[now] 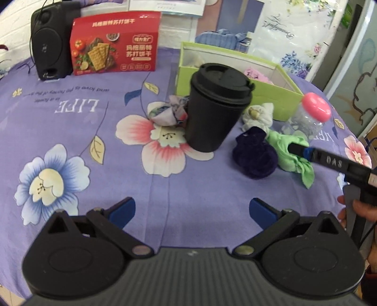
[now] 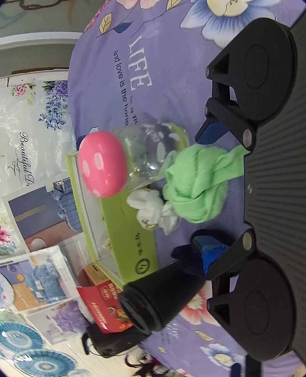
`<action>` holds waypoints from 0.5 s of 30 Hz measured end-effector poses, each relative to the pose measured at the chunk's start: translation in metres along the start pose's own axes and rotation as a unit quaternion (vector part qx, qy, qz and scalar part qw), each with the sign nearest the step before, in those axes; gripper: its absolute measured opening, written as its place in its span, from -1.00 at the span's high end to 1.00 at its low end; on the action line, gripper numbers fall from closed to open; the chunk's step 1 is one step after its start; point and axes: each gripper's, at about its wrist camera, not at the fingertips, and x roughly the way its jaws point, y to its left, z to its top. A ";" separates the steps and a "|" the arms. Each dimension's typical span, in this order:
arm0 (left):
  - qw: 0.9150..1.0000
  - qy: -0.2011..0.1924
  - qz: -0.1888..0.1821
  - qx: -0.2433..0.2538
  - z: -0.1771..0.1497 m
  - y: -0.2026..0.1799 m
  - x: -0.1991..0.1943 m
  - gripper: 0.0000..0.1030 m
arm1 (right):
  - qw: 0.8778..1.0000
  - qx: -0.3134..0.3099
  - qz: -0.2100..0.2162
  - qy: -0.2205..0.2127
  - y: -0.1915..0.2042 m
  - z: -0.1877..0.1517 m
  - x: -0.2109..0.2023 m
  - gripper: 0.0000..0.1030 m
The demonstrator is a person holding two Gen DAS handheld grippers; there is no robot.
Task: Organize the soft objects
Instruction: 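Move the left tool to the dark purple sock bundle while the right tool approaches the green towel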
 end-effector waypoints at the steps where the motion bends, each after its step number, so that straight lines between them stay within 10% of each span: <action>1: 1.000 -0.002 -0.001 0.000 0.001 0.001 0.000 -0.99 | 1.000 0.005 -0.005 -0.005 0.003 0.002 0.004 -0.39; 15: 1.000 0.001 -0.022 -0.002 0.005 0.004 0.007 -0.99 | 0.993 0.023 -0.116 0.022 -0.036 -0.011 0.022 -0.39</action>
